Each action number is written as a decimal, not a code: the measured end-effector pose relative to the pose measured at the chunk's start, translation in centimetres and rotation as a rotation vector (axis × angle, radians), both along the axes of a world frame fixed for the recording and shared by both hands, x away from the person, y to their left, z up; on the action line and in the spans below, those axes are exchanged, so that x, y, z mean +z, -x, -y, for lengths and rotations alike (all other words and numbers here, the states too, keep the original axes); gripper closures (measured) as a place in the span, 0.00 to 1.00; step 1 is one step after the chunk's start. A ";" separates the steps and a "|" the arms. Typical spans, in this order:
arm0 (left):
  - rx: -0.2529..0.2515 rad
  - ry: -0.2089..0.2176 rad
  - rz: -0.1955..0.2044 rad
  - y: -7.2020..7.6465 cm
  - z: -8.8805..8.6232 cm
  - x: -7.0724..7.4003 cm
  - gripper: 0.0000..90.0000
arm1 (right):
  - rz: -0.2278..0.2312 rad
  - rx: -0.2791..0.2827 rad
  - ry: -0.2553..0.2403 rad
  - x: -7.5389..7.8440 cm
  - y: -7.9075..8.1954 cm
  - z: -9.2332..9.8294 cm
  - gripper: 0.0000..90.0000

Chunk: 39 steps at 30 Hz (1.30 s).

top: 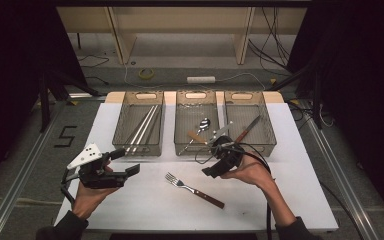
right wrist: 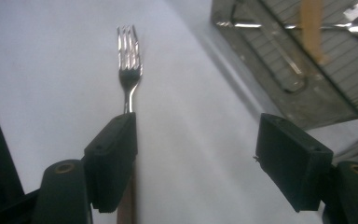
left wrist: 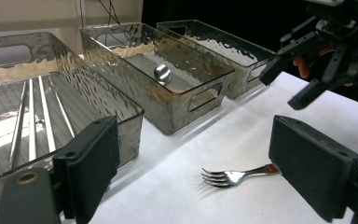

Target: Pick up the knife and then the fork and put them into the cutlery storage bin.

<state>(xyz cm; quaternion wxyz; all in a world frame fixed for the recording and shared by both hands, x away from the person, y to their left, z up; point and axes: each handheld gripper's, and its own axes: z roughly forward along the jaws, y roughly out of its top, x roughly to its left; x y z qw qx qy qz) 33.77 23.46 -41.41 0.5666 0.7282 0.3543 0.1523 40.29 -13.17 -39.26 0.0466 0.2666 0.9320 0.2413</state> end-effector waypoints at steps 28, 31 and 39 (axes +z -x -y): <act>-0.003 0.002 0.009 0.1 0.0 0.1 0.18 | -0.073 0.141 0.159 -5.4 3.1 -2.4 0.58; -0.002 0.001 0.008 0.1 0.0 0.1 0.18 | -0.075 0.147 0.161 -5.7 3.2 -2.5 0.61; -0.003 0.002 0.010 0.1 0.0 0.1 0.18 | -0.075 0.165 0.183 -6.2 3.6 -2.9 0.69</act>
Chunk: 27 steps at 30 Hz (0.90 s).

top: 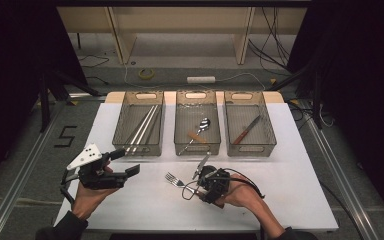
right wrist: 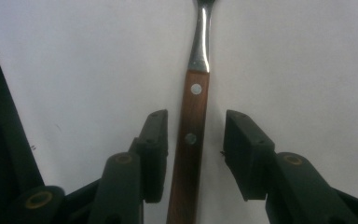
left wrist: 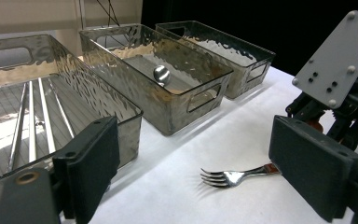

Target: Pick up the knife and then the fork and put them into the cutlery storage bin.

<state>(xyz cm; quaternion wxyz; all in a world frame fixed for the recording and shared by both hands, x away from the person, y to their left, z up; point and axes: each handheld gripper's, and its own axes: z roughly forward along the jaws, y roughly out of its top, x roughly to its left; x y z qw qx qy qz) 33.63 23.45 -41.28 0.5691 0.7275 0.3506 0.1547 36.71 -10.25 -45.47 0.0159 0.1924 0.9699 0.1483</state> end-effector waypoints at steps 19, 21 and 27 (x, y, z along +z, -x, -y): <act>0.000 -0.002 -0.002 0.0 0.1 0.0 0.18 | 0.009 0.026 0.035 -0.6 0.1 -0.2 0.79; -0.001 -0.002 -0.001 0.0 0.1 0.0 0.18 | 0.013 0.027 0.040 -0.6 0.2 -0.3 0.79; -0.002 -0.005 -0.001 0.0 0.1 0.0 0.18 | 0.018 0.033 0.043 -0.6 0.1 -0.3 0.80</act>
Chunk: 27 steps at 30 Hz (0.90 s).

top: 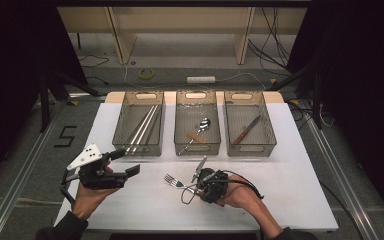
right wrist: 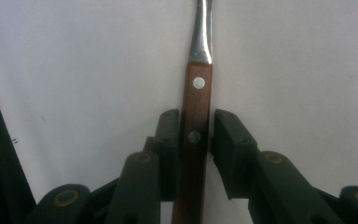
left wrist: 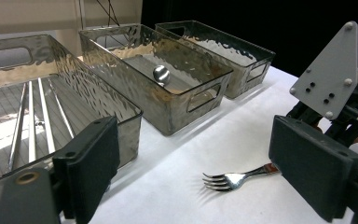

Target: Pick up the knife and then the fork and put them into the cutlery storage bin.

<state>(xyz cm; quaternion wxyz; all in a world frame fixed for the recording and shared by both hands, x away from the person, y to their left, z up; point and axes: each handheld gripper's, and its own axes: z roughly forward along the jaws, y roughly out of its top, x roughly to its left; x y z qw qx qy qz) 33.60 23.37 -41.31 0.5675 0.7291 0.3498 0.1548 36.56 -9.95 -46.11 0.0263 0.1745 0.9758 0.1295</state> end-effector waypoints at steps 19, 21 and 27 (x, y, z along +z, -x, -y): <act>0.001 -0.002 -0.001 0.0 0.0 0.0 0.18 | 0.008 0.004 0.032 0.1 0.1 -0.5 0.85; 0.001 -0.002 0.000 -0.1 0.0 0.0 0.18 | 0.006 0.000 0.033 0.1 0.2 -0.5 0.86; 0.001 -0.001 0.000 0.0 0.0 0.0 0.18 | 0.004 0.017 0.032 0.2 0.0 -0.5 0.86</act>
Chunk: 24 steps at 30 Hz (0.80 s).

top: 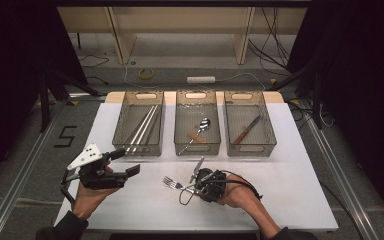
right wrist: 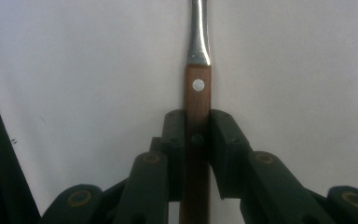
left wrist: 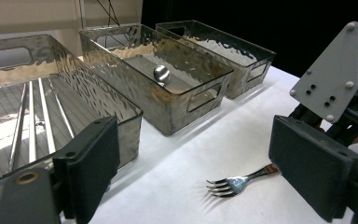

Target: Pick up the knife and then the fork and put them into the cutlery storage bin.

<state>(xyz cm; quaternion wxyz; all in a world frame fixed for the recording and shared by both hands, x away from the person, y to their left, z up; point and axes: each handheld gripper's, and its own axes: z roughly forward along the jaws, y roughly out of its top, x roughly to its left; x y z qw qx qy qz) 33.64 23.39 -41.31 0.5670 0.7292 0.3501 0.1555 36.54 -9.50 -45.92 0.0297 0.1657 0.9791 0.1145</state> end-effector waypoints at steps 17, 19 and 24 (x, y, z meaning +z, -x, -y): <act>0.002 0.003 0.001 0.0 -0.1 0.0 0.18 | 0.032 -0.045 -0.086 2.0 -0.9 1.8 0.86; 0.002 0.004 0.002 0.0 -0.1 0.0 0.18 | 0.037 -0.048 -0.092 2.2 -1.0 2.1 0.86; 0.002 0.004 0.002 0.0 -0.1 0.0 0.18 | 0.035 -0.069 -0.094 2.6 -1.2 2.4 0.86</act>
